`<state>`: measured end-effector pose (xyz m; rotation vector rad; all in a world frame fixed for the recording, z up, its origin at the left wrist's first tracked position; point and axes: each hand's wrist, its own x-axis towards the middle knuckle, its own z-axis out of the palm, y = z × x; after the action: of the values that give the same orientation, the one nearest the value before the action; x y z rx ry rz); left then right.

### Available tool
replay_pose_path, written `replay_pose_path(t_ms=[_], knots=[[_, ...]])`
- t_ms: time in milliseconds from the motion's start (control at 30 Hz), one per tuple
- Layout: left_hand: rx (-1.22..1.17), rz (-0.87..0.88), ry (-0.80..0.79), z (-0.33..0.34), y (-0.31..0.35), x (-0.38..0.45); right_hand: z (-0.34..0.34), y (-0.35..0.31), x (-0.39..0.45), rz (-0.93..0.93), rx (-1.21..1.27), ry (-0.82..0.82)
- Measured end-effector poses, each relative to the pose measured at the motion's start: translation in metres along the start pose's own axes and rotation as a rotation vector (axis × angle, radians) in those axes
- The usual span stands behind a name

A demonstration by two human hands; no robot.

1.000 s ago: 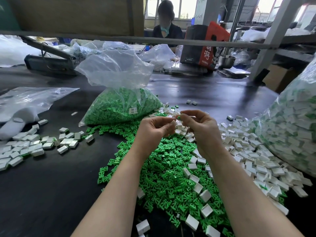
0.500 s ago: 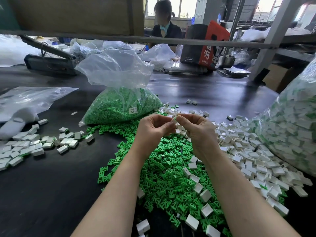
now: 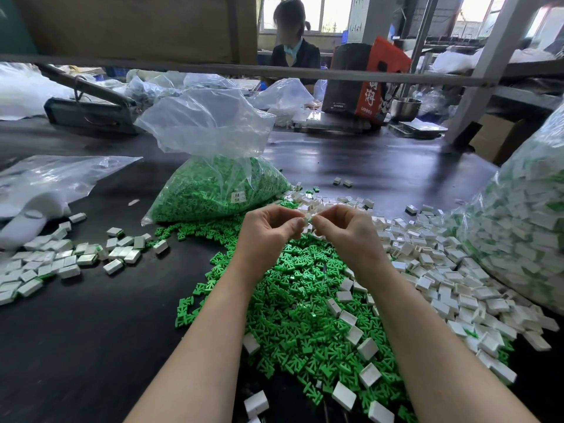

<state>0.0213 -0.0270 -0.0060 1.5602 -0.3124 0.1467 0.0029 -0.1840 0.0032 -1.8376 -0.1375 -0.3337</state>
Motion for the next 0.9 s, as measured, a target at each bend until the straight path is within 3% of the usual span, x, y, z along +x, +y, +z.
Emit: replay_pose_path(t_ms=[167, 333, 500, 667, 900], knots=[[0.017, -0.009, -0.058, 0.000, -0.001, 0.000, -0.001, 0.003, 0.000, 0.044, -0.151, -0.174], [0.047, -0.087, -0.147, -0.005, -0.002, 0.001, -0.004, 0.005, -0.001, 0.065, 0.040, -0.240], [0.137, -0.129, -0.339, -0.002, -0.002, -0.002, 0.000, 0.007, -0.002, 0.098, 0.156, -0.292], [0.065, -0.201, -0.386, 0.001, -0.004, -0.002, -0.003, 0.009, -0.004, 0.175, 0.200, -0.354], [0.095, -0.211, -0.403, 0.001, -0.005, -0.003, -0.004, 0.013, -0.004, 0.134, 0.097, -0.392]])
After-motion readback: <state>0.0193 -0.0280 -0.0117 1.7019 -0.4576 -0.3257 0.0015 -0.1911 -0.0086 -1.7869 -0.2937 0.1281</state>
